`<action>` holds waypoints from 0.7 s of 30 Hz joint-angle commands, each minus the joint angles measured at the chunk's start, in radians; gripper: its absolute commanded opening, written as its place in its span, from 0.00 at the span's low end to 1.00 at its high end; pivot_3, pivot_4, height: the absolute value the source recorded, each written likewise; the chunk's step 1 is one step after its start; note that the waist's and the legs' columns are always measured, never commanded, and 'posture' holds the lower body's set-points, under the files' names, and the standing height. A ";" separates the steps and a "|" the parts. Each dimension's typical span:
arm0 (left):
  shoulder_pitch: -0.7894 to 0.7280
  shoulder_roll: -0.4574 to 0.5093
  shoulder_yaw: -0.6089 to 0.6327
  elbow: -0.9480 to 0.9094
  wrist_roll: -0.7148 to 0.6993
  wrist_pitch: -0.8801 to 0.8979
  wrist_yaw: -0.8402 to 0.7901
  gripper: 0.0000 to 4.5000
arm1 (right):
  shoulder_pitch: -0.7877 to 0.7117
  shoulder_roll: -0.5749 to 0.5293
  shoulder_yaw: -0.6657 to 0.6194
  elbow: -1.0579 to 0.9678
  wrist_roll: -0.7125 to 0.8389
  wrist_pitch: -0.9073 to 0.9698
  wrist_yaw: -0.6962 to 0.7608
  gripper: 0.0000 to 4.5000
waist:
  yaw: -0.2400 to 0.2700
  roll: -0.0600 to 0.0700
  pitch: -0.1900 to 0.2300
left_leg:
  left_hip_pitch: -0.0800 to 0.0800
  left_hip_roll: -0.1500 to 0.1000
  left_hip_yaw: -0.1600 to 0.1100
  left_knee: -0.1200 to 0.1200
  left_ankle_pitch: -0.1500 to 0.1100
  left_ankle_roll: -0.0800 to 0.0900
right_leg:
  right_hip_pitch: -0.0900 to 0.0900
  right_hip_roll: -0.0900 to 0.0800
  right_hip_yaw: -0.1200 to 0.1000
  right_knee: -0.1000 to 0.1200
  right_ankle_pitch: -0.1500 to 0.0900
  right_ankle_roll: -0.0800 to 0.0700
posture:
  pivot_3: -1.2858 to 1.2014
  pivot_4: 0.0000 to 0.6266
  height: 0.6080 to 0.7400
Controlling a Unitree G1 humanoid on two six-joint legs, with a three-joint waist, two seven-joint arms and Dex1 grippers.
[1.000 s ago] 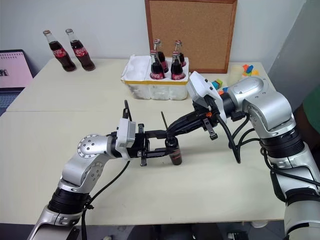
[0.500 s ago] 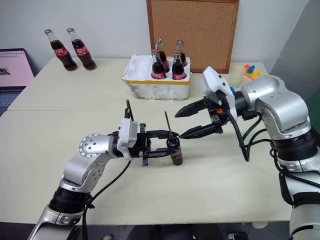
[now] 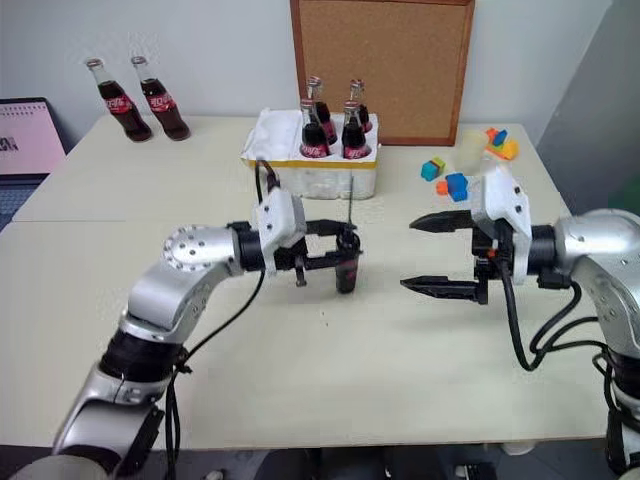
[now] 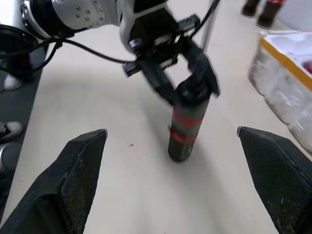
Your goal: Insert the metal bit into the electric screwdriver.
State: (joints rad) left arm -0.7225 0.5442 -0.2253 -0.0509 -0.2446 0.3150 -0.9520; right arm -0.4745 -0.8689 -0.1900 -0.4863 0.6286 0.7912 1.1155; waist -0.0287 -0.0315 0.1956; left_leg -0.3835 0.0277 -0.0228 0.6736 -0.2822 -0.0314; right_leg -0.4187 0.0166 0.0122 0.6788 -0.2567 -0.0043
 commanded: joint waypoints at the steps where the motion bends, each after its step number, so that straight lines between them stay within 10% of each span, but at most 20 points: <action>1: -0.094 0.007 -0.098 0.172 0.166 -0.102 -0.013 0.35 | 0.076 -0.006 -0.105 -0.151 0.060 0.037 -0.106 1.00 | 0.000 0.000 0.000 | 0.000 -0.001 0.000 -0.001 0.000 0.000 | 0.000 0.000 0.000 0.000 0.000 0.000 | 0.52 0.24 1.00; 21: -0.490 -0.328 -0.355 1.155 0.531 -0.615 -0.116 0.35 | 0.378 -0.093 -0.229 -0.424 0.000 0.116 -0.384 1.00 | -0.021 -0.002 0.001 | 0.000 0.001 0.009 -0.012 0.000 0.000 | -0.004 0.010 0.005 -0.003 -0.001 -0.002 | 0.52 0.24 1.00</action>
State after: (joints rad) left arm -1.1991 0.2075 -0.5783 1.0603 0.2496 -0.2883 -1.0441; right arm -0.0981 -0.9629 -0.3778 -0.8774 0.6163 0.9062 0.7541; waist -0.0496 -0.0333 0.1963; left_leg -0.3836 0.0285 -0.0135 0.6621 -0.2818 -0.0312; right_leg -0.4226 0.0268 0.0174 0.6754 -0.2579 -0.0061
